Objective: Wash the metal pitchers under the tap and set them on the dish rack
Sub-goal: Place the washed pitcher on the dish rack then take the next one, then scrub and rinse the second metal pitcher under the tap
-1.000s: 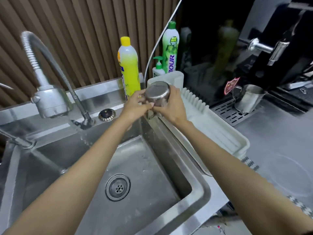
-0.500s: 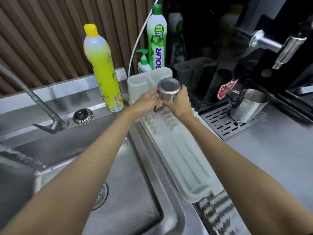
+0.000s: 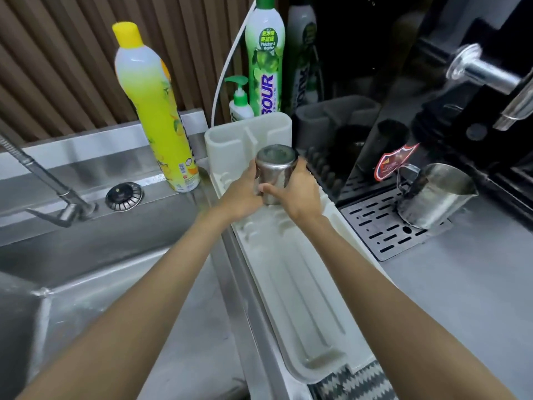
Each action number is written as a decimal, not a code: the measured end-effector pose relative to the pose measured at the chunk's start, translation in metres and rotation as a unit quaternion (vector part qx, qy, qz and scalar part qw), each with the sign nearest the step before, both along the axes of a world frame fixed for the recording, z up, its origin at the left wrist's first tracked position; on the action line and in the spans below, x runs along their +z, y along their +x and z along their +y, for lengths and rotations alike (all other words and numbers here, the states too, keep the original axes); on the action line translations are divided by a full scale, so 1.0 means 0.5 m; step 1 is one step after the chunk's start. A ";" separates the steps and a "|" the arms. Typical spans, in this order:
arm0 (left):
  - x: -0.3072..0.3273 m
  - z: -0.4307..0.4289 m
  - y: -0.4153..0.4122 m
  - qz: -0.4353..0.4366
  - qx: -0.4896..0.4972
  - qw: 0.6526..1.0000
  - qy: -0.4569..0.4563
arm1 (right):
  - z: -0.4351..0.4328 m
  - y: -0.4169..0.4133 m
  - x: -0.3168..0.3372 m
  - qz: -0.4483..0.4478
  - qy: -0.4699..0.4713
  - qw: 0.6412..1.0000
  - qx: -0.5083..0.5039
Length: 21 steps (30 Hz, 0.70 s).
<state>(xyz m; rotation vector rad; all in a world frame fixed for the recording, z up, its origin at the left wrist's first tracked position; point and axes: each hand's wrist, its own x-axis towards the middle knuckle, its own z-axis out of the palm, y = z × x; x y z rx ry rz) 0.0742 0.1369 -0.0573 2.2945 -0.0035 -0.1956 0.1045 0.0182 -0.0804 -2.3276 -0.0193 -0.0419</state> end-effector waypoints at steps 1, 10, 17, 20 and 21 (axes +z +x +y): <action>0.001 -0.002 -0.005 -0.003 0.008 1.000 0.007 | -0.002 -0.002 0.002 0.003 -0.002 1.000 0.013; 0.044 -0.095 -0.042 -0.053 -0.035 0.991 0.115 | -0.054 -0.042 0.045 0.071 -0.002 0.996 0.056; 0.116 -0.250 -0.057 -0.025 -0.074 0.996 -0.037 | -0.218 -0.079 0.157 0.179 0.089 0.978 0.057; 0.142 -0.299 -0.063 -0.011 -0.107 0.994 -0.019 | -0.314 -0.104 0.188 0.198 0.102 0.974 0.035; 0.150 -0.311 -0.064 -0.005 -0.104 0.994 -0.017 | -0.344 -0.112 0.197 0.186 0.110 0.976 0.010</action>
